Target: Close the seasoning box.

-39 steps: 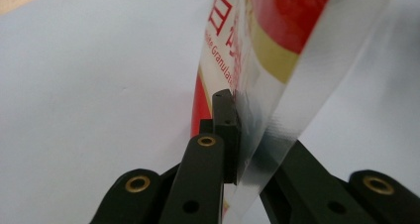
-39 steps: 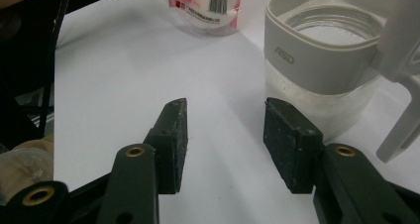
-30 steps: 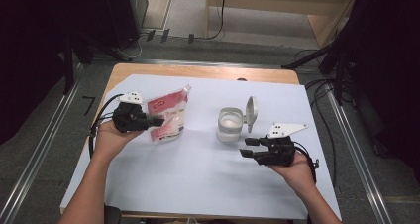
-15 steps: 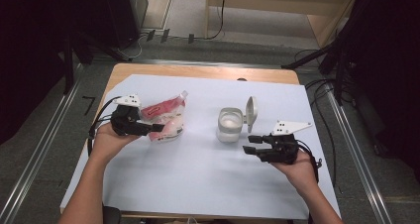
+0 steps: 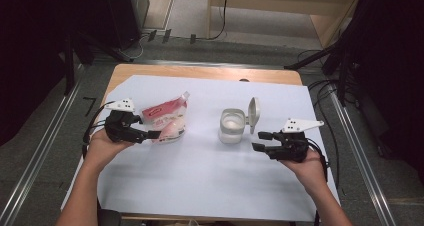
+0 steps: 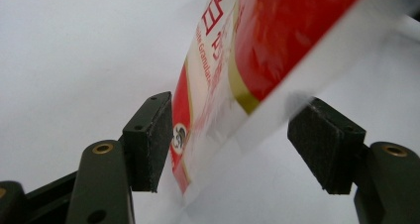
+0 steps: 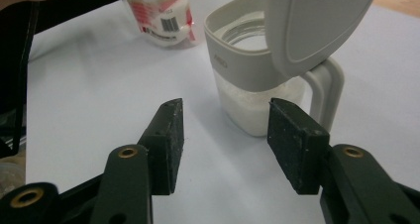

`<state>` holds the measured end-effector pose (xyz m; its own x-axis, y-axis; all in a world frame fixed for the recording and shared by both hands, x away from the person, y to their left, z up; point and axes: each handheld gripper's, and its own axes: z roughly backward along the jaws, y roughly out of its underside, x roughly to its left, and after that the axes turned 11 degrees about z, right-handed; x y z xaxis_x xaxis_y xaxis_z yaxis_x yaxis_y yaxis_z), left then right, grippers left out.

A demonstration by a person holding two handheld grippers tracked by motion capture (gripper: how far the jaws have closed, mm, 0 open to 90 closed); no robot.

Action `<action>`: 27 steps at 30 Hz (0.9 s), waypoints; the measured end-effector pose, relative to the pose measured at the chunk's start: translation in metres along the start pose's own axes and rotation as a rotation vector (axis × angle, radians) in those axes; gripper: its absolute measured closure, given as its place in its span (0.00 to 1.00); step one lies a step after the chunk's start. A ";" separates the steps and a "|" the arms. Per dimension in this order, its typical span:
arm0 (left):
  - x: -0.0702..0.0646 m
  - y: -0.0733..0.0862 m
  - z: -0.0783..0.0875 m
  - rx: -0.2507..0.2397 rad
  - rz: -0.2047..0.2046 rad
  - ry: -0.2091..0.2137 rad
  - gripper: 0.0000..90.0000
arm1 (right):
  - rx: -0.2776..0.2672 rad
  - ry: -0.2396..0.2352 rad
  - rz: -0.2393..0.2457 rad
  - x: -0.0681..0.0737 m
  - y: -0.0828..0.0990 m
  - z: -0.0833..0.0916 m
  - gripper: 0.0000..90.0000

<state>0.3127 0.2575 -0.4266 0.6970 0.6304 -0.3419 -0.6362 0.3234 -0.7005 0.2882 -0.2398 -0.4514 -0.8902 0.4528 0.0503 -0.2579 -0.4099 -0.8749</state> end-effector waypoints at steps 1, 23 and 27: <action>0.000 0.001 0.001 0.004 0.006 -0.001 0.39 | -0.006 0.004 0.005 -0.001 0.000 0.001 0.53; 0.016 0.027 0.023 0.040 0.050 -0.088 0.44 | 0.007 0.113 -0.053 -0.018 0.008 0.008 0.46; 0.020 0.029 0.023 0.033 0.065 -0.106 0.43 | 0.001 0.119 -0.056 -0.020 0.009 0.010 0.46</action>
<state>0.3006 0.2956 -0.4388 0.6163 0.7212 -0.3163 -0.6904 0.3016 -0.6576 0.2995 -0.2606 -0.4554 -0.8235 0.5659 0.0414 -0.3065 -0.3824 -0.8717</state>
